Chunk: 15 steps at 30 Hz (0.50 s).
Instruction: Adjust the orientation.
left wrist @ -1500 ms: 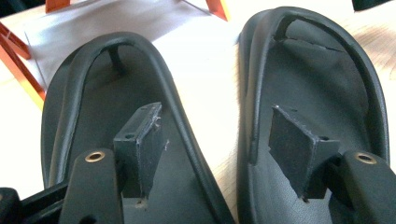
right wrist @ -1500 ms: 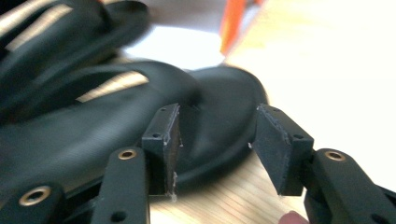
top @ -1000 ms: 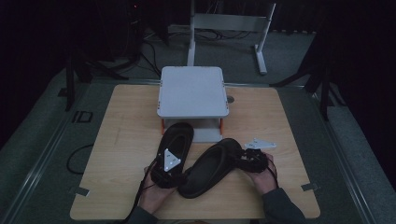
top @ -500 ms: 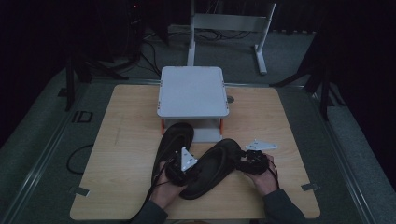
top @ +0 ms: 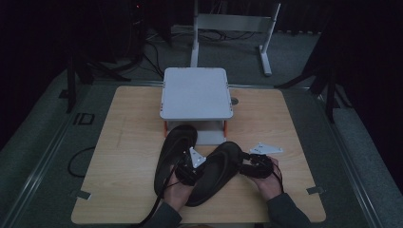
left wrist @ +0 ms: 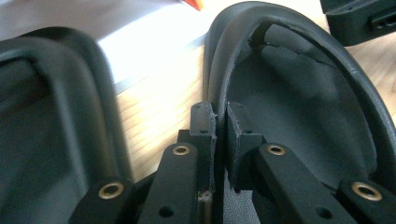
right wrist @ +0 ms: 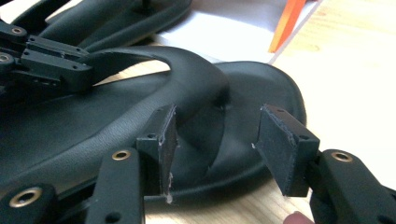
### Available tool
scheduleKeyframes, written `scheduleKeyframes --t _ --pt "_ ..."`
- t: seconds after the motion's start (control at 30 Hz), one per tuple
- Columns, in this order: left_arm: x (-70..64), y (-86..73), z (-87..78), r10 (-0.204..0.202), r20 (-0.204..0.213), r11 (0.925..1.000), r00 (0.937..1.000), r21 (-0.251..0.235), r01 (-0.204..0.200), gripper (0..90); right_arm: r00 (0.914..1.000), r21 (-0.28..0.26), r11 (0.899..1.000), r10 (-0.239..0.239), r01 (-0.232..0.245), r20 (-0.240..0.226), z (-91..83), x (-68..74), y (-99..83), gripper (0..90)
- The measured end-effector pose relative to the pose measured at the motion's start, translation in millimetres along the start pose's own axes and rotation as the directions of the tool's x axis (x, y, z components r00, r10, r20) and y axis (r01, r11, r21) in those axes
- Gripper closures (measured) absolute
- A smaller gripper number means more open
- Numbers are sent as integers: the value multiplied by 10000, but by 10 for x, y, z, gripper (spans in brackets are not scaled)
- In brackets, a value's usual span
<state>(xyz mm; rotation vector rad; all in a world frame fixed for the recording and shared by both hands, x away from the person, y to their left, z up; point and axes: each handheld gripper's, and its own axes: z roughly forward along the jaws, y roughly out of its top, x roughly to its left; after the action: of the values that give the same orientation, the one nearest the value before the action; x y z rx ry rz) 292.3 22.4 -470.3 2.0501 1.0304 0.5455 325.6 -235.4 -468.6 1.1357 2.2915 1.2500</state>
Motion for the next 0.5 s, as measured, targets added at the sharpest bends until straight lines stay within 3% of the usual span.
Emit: scheduleKeyframes --t 0.13,0.23,0.5 --pt "78 -53 -94 -564 -409 9976 9976 -437 546 825 10000 -175 9998 -71 71 -13 -12 18 13 465" --pt "157 -75 -97 -1049 -454 9941 9934 -314 1035 819 10000 -137 9999 -77 76 -5 1 19 10 464" --pt "106 -112 -148 -1024 -1189 9943 9876 -426 980 787 10000 -19 10000 -49 49 -65 20 21 3 463"
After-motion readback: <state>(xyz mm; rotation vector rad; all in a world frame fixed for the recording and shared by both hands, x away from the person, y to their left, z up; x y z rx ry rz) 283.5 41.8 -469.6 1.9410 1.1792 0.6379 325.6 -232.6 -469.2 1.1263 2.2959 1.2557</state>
